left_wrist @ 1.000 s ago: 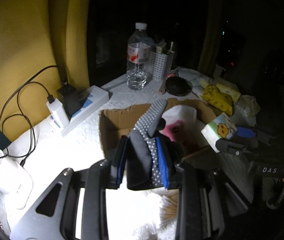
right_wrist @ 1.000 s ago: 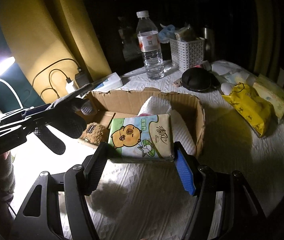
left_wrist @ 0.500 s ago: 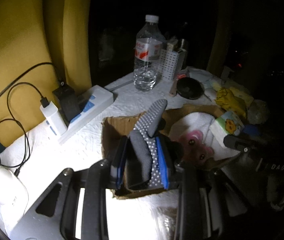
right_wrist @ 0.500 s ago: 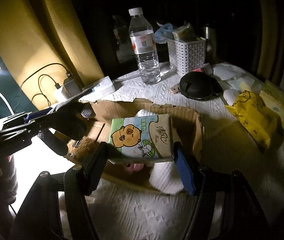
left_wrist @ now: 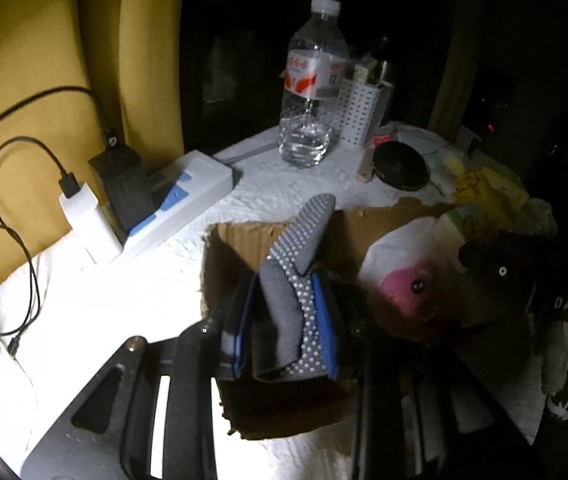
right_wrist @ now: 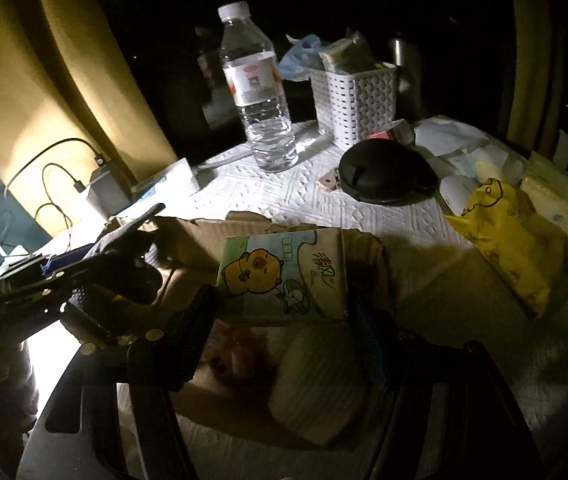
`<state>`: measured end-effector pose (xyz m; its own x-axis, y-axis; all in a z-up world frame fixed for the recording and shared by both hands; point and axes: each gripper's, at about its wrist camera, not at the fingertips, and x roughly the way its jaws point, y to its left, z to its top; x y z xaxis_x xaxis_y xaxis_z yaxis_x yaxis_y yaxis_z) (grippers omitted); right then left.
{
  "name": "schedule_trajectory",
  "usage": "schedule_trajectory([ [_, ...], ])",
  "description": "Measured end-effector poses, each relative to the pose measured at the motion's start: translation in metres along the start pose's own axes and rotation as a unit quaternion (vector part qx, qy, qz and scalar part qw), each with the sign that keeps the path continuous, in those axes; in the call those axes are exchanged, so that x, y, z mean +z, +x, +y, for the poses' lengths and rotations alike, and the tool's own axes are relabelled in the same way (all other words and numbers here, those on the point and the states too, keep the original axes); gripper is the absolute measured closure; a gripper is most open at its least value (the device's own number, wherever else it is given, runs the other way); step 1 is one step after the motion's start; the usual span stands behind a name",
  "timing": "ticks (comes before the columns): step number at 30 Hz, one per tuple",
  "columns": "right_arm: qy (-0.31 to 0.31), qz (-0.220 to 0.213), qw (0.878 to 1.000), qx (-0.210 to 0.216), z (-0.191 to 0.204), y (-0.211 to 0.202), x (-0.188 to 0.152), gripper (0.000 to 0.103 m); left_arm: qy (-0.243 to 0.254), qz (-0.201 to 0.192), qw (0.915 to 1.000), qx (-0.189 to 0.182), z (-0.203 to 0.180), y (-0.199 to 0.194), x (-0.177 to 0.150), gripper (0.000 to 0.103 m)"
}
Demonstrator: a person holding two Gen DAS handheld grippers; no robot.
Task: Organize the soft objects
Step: 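Open the left tool to drop the glove while the right tool releases the tissue pack in the box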
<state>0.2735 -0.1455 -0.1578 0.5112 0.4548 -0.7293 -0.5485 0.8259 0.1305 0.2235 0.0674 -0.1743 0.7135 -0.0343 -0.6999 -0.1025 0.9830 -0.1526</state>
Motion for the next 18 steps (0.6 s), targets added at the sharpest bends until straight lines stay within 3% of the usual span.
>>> schedule_trajectory([
  [16, -0.002, 0.017, 0.999, -0.029, 0.000, 0.021, -0.004, 0.034, 0.014, 0.036, 0.9991, 0.018, -0.002, 0.019, -0.007, 0.068],
  [18, 0.000, 0.018, 0.999, -0.028, 0.000, 0.021, -0.004, 0.034, 0.014, 0.036, 0.9991, 0.021, -0.003, 0.017, -0.007, 0.060],
])
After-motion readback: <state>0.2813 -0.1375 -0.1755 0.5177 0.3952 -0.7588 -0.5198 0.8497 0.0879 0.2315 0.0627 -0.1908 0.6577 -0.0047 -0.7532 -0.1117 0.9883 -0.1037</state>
